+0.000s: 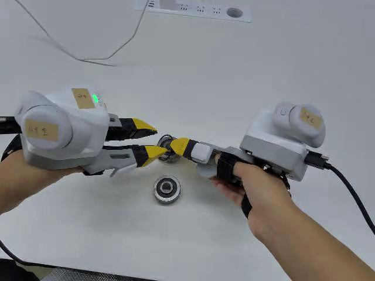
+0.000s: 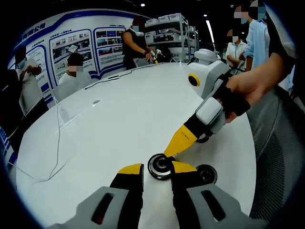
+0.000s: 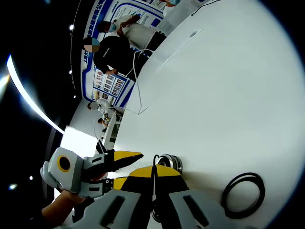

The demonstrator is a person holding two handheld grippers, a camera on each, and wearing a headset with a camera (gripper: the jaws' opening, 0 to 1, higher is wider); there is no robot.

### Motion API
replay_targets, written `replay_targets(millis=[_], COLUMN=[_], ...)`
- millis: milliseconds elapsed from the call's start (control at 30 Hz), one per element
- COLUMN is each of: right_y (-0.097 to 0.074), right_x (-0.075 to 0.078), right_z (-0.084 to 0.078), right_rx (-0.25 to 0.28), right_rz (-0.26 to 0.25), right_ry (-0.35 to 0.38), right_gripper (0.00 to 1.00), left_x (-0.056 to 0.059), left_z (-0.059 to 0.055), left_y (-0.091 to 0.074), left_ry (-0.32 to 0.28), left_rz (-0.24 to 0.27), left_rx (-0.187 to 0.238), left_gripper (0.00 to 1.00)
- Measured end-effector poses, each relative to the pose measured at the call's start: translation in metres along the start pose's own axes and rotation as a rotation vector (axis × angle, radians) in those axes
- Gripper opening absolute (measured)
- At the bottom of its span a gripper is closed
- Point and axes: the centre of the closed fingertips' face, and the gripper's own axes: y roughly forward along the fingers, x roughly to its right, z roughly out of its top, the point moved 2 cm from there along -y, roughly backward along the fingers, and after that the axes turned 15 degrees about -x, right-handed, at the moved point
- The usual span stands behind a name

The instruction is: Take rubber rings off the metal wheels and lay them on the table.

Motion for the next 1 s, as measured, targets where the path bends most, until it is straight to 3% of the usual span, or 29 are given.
replay_targets(millis=[100,333,533,700,1000], right_y=[0.001,-0.003,-0.012,-0.031,-0.064], right_x=[0.000,-0.016,-0.016,-0.007,0.016], right_z=[-0.001,0.008,0.011,0.012,0.002], right_rx=[-0.001,0.041,0.049,0.070,0.106], right_rz=[0.001,0.101,0.095,0.077,0.035], right_ry=[-0.001,0.013,0.014,0.026,0.072], right_gripper=[0.01,0.01,0.01,0.01,0.01], left_x=[-0.002,-0.004,-0.003,-0.002,0.009], left_z=[0.000,0.001,0.003,0.004,0.004], left_y=[-0.006,-0.016,-0.024,-0.031,-0.041], left_ry=[-0.015,-0.064,-0.085,-0.101,-0.114], left_rz=[0.011,0.033,0.044,0.062,0.064], left_rx=[0.010,0.045,0.067,0.080,0.104], left_gripper=[0.24,0.32,0.38,0.46,0.48])
